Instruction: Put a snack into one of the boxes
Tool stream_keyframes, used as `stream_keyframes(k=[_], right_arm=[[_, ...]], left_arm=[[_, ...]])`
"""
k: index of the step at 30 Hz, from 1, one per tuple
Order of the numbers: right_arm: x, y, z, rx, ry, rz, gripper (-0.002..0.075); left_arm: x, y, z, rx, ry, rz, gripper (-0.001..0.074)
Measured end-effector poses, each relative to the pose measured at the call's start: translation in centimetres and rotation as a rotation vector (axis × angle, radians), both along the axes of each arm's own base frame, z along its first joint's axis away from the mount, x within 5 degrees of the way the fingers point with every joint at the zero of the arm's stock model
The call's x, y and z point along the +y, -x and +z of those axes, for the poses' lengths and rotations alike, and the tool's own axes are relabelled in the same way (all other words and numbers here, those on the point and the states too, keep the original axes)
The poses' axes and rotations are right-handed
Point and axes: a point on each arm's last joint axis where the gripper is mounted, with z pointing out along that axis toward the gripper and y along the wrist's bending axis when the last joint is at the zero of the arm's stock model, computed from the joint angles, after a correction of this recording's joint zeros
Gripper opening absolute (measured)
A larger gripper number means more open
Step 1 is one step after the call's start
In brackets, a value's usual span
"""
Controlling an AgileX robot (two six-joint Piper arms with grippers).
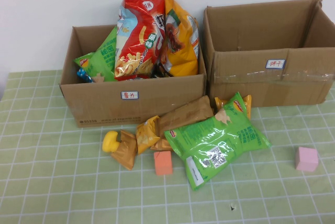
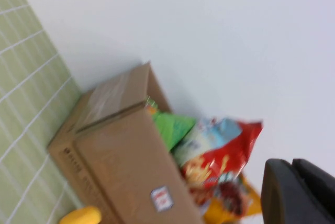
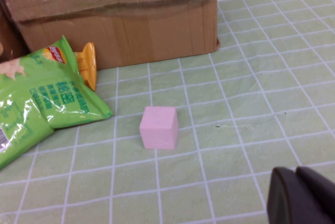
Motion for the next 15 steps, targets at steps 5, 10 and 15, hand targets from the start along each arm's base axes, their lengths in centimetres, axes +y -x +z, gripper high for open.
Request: stream_keyframes(k=[5, 10, 15], right_arm=[[0.0, 0.0, 0.0, 0.000, 0.000, 0.000, -0.0002], [0.0, 0.0, 0.0, 0.000, 0.000, 0.000, -0.0002], [0.0, 0.0, 0.0, 0.000, 0.000, 0.000, -0.0002]], left_arm=[[0.4, 0.0, 0.3, -0.036, 0.002, 0.040, -0.0002], [0.2, 0.0, 0.2, -0.013, -0.126, 0.030, -0.0002], [-0.5, -0.6, 1.1, 0.080, -0.363, -0.043, -0.0002]])
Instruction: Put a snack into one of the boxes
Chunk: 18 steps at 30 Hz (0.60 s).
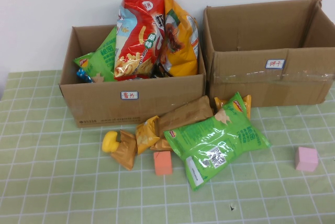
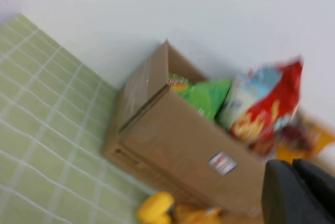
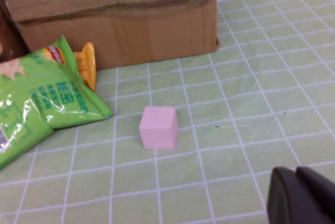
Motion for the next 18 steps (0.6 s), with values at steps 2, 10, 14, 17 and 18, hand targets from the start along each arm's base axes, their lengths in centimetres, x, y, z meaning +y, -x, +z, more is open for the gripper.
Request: stream_keyframes(k=[2, 10, 14, 17, 18], right_arm=[[0.0, 0.0, 0.0, 0.000, 0.000, 0.000, -0.0002], [0.0, 0.0, 0.0, 0.000, 0.000, 0.000, -0.0002], [0.0, 0.0, 0.0, 0.000, 0.000, 0.000, -0.0002], [0.0, 0.0, 0.0, 0.000, 0.000, 0.000, -0.0002], [0.0, 0.0, 0.0, 0.000, 0.000, 0.000, -0.0002]], left_arm=[[-0.3, -0.7, 1.5, 0.043, -0.147, -0.034, -0.0002], [-1.5, -6.4, 8.9, 0.174, -0.779, -0.300, -0.0002], [-1.9, -10.4, 10.3, 0.277, -0.896, -0.453, -0.0002], [-2.4, -14.4, 10.2, 0.400, -0.955, -0.624, -0.0002], [-2.8, -15.3, 10.0, 0.422, -0.977, -0.665, -0.0002]])
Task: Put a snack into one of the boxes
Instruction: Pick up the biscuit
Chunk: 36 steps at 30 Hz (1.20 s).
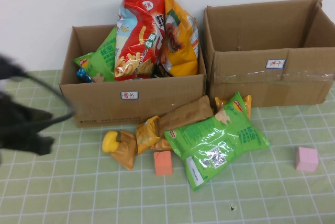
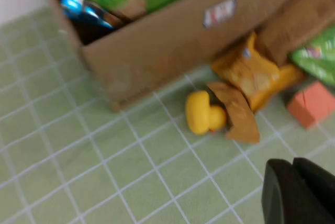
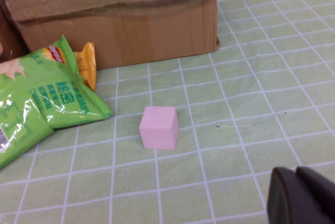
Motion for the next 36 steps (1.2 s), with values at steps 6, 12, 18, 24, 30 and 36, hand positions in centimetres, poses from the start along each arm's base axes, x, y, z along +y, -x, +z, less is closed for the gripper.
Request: stream_keyframes(k=[6, 12, 18, 24, 30, 36], right_arm=[[0.0, 0.0, 0.0, 0.000, -0.002, -0.001, -0.0002], [0.0, 0.0, 0.0, 0.000, -0.002, -0.001, -0.0002], [0.0, 0.0, 0.0, 0.000, -0.002, -0.001, -0.0002], [0.0, 0.0, 0.0, 0.000, -0.002, -0.001, -0.0002], [0.0, 0.0, 0.0, 0.000, -0.002, -0.001, -0.0002], [0.0, 0.0, 0.0, 0.000, -0.002, -0.001, -0.0002]], left_arm=[[-4.1, -3.6, -1.5, 0.096, -0.170, -0.160, -0.0002], [-8.8, -5.0, -4.4, 0.165, -0.336, -0.198, -0.0002], [-11.7, -6.2, -8.3, 0.295, -0.373, -0.117, 0.0076], [-13.1, -8.3, -10.7, 0.419, -0.374, -0.066, 0.0480], [-14.3, -10.8, -11.9, 0.410, -0.404, -0.068, 0.0658], [-15.1, -12.7, -13.8, 0.425, -0.432, -0.065, 0.0634]])
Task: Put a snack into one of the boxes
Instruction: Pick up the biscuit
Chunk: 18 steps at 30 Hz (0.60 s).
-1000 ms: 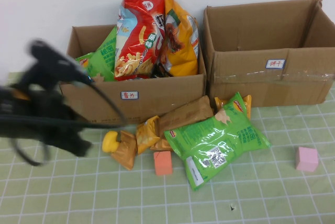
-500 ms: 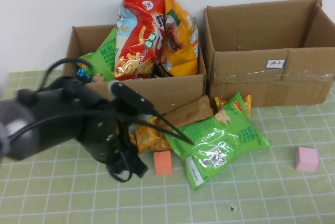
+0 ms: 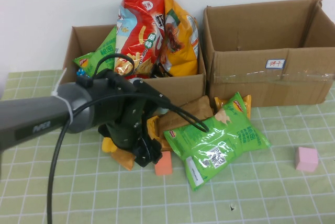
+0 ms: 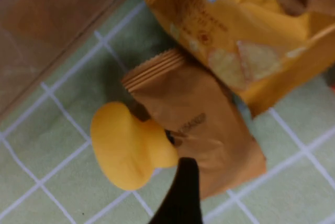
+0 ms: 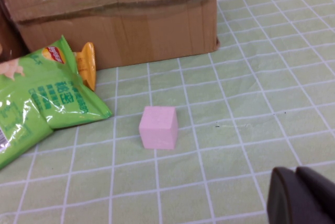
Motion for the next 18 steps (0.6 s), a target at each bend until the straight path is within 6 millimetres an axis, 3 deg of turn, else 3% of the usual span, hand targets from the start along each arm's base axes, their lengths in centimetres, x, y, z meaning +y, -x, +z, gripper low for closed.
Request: stream_keyframes(k=[9, 18], right_arm=[[0.0, 0.0, 0.0, 0.000, 0.000, 0.000, -0.0002], [0.0, 0.0, 0.0, 0.000, 0.000, 0.000, -0.0002]], left_arm=[[2.8, -2.1, -1.8, 0.025, 0.035, 0.150, 0.0537], [2.3, -2.6, -1.9, 0.007, 0.101, 0.136, 0.0465]])
